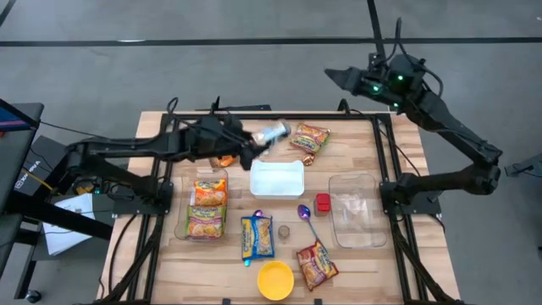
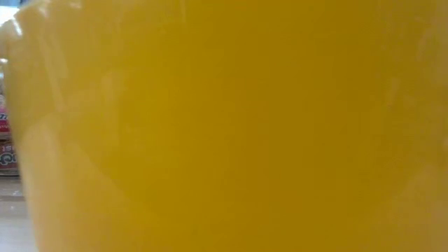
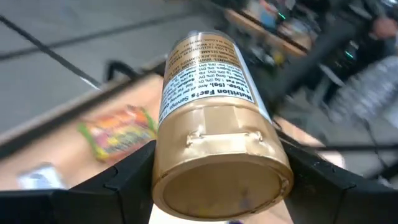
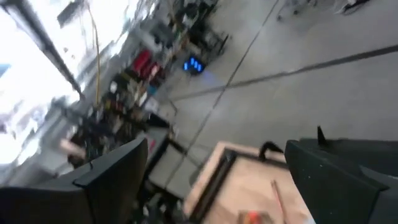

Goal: Pick & Place Food Item
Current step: Put the gold seasoning bottle into the right transparent bin

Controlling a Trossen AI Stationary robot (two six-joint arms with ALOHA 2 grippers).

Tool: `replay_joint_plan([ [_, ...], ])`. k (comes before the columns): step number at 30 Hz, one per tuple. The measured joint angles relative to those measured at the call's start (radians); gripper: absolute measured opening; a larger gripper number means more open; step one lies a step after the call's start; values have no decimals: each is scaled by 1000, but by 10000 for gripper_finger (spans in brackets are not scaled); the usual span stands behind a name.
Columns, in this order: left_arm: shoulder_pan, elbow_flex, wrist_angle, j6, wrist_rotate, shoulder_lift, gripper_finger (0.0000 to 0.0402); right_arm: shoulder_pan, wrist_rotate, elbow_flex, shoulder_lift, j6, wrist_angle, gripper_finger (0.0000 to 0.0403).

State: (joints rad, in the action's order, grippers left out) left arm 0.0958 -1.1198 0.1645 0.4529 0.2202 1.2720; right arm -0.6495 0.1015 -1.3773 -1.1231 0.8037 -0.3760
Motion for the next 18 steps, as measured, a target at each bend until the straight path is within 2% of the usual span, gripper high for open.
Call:
replay_joint_plan([
  [5, -44, 0, 130, 12, -88, 11, 268, 0, 91, 0, 60, -115, -136, 372],
  [11, -77, -47, 297, 32, -124, 13, 268, 6, 167, 0, 106, -194, -234, 372],
  [18, -81, -109, 333, 18, -193, 19, 268, 103, 432, 0, 106, -365, -246, 372],
])
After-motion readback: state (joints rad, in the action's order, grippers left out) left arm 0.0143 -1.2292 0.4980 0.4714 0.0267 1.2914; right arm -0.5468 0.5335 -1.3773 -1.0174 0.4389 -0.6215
